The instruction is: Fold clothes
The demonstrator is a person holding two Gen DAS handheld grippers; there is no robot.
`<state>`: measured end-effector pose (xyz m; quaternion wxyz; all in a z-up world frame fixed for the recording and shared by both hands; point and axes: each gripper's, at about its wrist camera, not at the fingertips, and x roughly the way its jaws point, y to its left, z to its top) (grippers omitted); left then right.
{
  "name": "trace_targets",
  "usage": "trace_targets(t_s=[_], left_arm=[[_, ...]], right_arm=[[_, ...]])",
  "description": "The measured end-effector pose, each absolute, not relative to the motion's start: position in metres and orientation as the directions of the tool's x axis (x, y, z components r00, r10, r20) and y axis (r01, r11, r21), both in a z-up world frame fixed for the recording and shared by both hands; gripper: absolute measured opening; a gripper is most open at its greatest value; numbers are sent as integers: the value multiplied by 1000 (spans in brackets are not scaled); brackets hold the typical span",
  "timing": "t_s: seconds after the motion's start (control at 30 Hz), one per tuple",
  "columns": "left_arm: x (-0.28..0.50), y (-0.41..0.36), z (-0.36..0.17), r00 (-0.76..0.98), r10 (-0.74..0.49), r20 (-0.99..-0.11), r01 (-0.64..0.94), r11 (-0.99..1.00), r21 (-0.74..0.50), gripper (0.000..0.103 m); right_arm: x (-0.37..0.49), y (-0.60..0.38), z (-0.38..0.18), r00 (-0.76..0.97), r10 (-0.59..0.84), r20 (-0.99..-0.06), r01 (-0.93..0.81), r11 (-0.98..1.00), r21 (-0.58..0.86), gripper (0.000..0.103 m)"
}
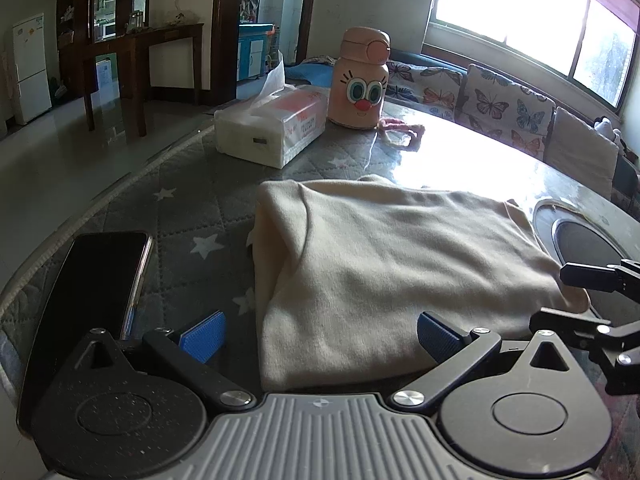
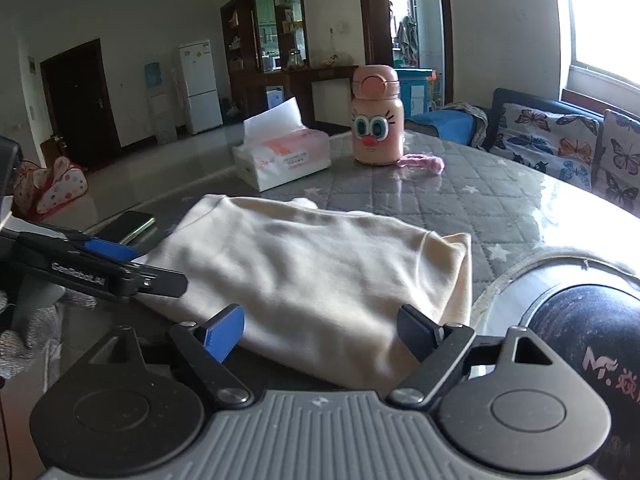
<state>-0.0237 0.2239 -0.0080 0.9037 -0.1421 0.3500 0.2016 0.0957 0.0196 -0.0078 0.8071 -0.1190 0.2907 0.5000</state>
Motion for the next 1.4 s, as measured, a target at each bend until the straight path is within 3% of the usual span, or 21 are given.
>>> trace_targets(t_s=[0.5,1.4], left_arm=[[-32,197,-10,656,267,-707,-465,880,-99,103],[-49,156,-11,632,285,-720,-472,879,-66,103]], right_arm=[[69,7,-14,335,716,-613,-883,466,61,103],[43,-27,-13,412,691,-594,-832,551,64,103]])
